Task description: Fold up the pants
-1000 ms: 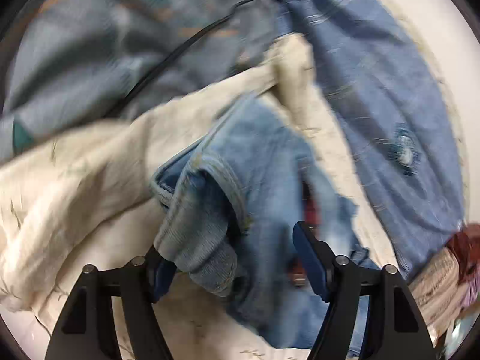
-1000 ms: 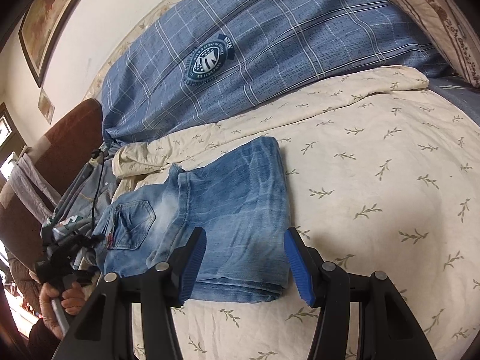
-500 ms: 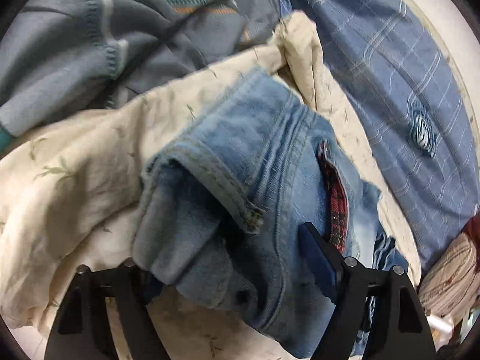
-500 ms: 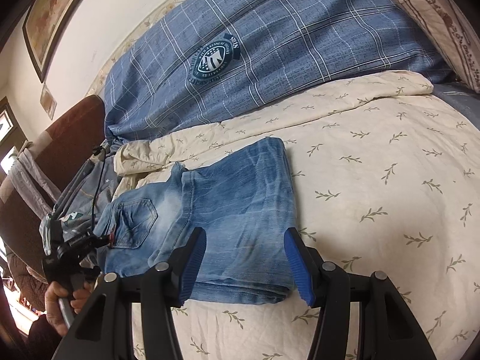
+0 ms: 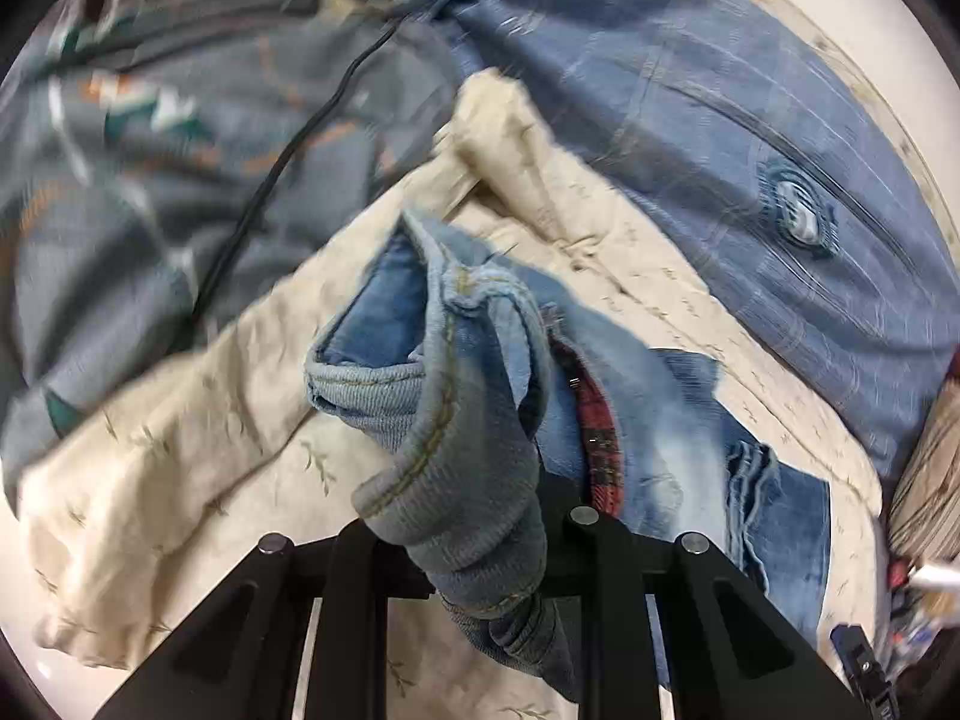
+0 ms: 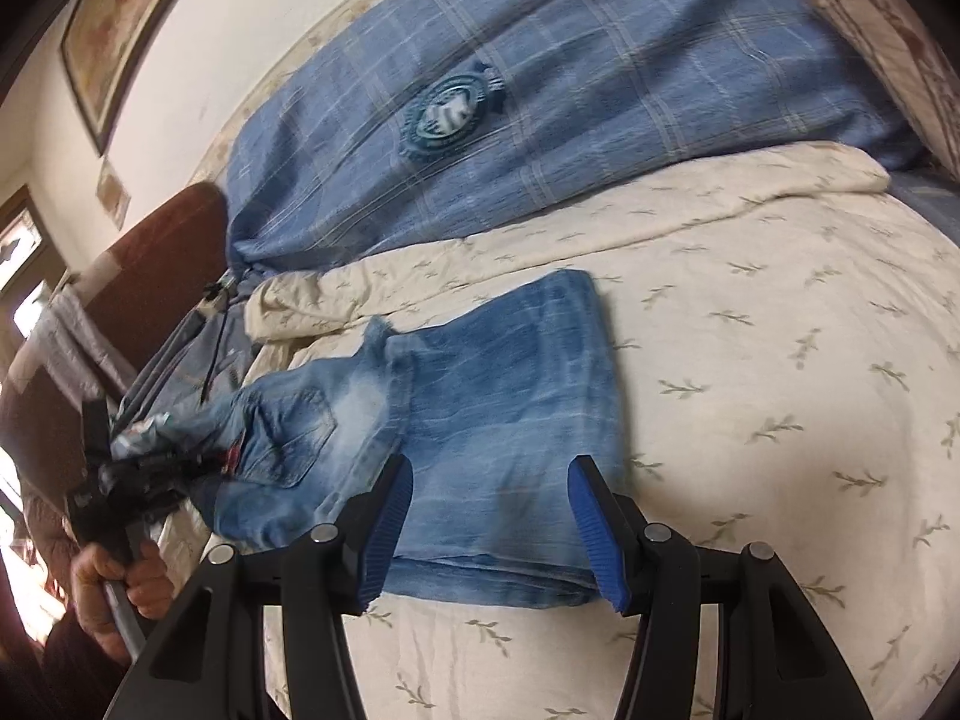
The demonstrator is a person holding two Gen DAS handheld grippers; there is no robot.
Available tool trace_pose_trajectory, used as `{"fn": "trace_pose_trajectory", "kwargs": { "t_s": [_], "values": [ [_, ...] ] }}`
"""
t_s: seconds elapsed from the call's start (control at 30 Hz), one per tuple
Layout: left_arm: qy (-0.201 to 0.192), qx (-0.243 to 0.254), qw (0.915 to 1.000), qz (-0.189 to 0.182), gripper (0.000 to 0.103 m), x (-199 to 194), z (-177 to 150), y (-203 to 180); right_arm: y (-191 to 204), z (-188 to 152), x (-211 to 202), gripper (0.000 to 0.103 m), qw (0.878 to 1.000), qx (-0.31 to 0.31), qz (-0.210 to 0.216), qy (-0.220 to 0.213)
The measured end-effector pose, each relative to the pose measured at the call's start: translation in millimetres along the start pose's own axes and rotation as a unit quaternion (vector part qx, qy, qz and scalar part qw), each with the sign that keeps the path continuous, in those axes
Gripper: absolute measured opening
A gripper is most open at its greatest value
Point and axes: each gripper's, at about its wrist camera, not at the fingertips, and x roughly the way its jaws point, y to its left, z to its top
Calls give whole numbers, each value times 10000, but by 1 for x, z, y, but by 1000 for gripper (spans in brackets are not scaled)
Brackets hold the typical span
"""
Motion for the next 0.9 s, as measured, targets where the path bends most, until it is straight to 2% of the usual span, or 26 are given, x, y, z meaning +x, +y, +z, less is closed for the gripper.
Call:
{"fn": "trace_pose_trajectory", "kwargs": {
  "t_s": [0.1, 0.17, 0.2, 0.27, 0.3, 0.37, 0.53, 0.63, 0.73, 0.8, 0.9],
  "values": [
    [-243, 391, 9989, -111, 21, -21, 1, -20, 18, -3, 3, 49, 9992, -398, -32, -87],
    [-340, 642, 9973, -135, 20, -28, 1, -32, 25, -6, 12, 46, 9986, -523, 21, 35],
    [-392, 756, 9963, -141, 20, -32, 0, -39, 26, -8, 21, 46, 9983, -536, -2, 210],
    [-508, 1035, 9932, -133, 20, -40, -4, -52, 21, -17, 51, 44, 9935, -542, -373, 932],
    [-558, 1187, 9913, -124, 19, -44, -7, -60, 23, -18, 51, 40, 9934, -608, -471, 846],
    [-620, 1449, 9874, -140, 19, -50, -14, -74, 23, -13, 44, 39, 9949, -549, -331, 785],
    [-843, 2258, 9702, -262, 19, -65, -32, -128, -20, 2, 14, 39, 9977, 506, -137, 439],
    [-822, 2709, 9583, -385, 19, -66, -47, -161, -49, 8, -7, 40, 9941, 1051, -246, 141],
    [-699, 3288, 9404, -524, 18, -56, -74, -207, -73, 11, -27, 40, 9880, 1521, -233, -135],
    [-500, 3540, 9323, -553, 20, -42, -90, -230, -86, 13, -37, 40, 9843, 1724, -259, -268],
    [129, 3498, 9349, -584, 22, -19, -104, -253, -107, 12, -48, 40, 9767, 2094, -218, -409]
  ]
}}
